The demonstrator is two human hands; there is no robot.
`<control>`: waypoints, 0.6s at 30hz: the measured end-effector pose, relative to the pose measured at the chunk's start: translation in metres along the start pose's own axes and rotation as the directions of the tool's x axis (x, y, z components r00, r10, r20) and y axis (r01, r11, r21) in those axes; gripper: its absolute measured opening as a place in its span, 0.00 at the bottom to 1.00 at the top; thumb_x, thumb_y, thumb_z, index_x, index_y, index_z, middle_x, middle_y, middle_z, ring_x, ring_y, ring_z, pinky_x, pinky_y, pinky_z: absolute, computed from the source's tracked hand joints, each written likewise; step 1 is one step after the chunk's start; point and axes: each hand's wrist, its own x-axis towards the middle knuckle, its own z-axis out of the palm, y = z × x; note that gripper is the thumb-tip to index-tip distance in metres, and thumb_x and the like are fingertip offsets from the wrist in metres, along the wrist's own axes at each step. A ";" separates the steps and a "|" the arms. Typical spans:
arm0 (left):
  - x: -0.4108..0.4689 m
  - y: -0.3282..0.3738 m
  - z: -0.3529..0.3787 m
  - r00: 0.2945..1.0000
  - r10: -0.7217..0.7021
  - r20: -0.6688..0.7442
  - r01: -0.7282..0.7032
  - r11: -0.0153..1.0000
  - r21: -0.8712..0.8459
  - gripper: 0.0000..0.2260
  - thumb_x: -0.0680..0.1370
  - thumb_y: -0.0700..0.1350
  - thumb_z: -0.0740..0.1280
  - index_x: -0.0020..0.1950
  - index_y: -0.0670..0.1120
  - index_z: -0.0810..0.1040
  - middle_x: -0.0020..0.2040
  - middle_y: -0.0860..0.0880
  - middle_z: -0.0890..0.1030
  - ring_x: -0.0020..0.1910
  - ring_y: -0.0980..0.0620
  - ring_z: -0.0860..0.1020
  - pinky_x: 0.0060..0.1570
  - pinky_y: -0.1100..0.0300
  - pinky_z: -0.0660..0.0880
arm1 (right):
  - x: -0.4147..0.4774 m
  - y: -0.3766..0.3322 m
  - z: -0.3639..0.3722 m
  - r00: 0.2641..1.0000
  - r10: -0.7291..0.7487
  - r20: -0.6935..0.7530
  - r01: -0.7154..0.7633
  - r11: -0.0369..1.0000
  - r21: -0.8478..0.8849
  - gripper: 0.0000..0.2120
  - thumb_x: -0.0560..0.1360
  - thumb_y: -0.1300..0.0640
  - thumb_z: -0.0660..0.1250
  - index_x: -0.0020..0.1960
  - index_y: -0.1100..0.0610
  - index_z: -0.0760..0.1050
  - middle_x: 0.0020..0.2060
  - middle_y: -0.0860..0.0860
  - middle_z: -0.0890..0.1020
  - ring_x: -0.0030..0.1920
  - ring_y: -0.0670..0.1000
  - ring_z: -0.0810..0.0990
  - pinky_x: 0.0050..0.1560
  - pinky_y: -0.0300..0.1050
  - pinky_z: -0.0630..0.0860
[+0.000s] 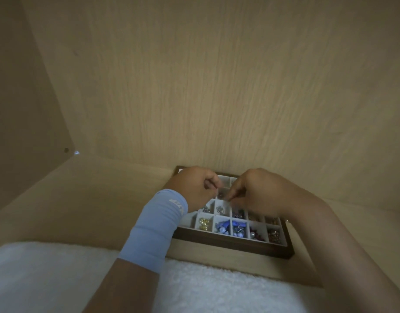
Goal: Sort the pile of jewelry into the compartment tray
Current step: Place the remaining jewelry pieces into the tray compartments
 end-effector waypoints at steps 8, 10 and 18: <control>-0.004 0.028 0.029 0.991 0.116 -0.071 -0.116 0.993 0.001 0.07 0.77 0.46 0.67 0.51 0.56 0.83 0.44 0.62 0.80 0.47 0.62 0.77 0.54 0.58 0.77 | -0.025 0.043 -0.038 0.961 0.258 0.098 -0.265 0.962 0.065 0.02 0.70 0.53 0.77 0.42 0.48 0.85 0.37 0.43 0.85 0.36 0.42 0.81 0.39 0.40 0.77; -0.007 0.043 0.049 0.976 0.210 -0.065 -0.205 0.976 0.077 0.07 0.77 0.48 0.67 0.53 0.56 0.82 0.48 0.60 0.79 0.51 0.60 0.75 0.56 0.56 0.75 | -0.028 0.047 -0.036 0.921 0.318 0.225 -0.334 0.942 0.035 0.05 0.68 0.53 0.79 0.43 0.50 0.85 0.36 0.48 0.86 0.32 0.45 0.81 0.39 0.44 0.78; -0.011 0.051 0.090 0.947 0.297 -0.125 -0.248 0.919 0.307 0.07 0.78 0.50 0.64 0.53 0.54 0.80 0.53 0.56 0.77 0.55 0.54 0.68 0.57 0.55 0.70 | -0.023 0.047 -0.026 0.892 0.342 0.295 -0.360 0.933 0.009 0.08 0.67 0.55 0.79 0.42 0.58 0.85 0.26 0.49 0.81 0.29 0.49 0.81 0.39 0.42 0.77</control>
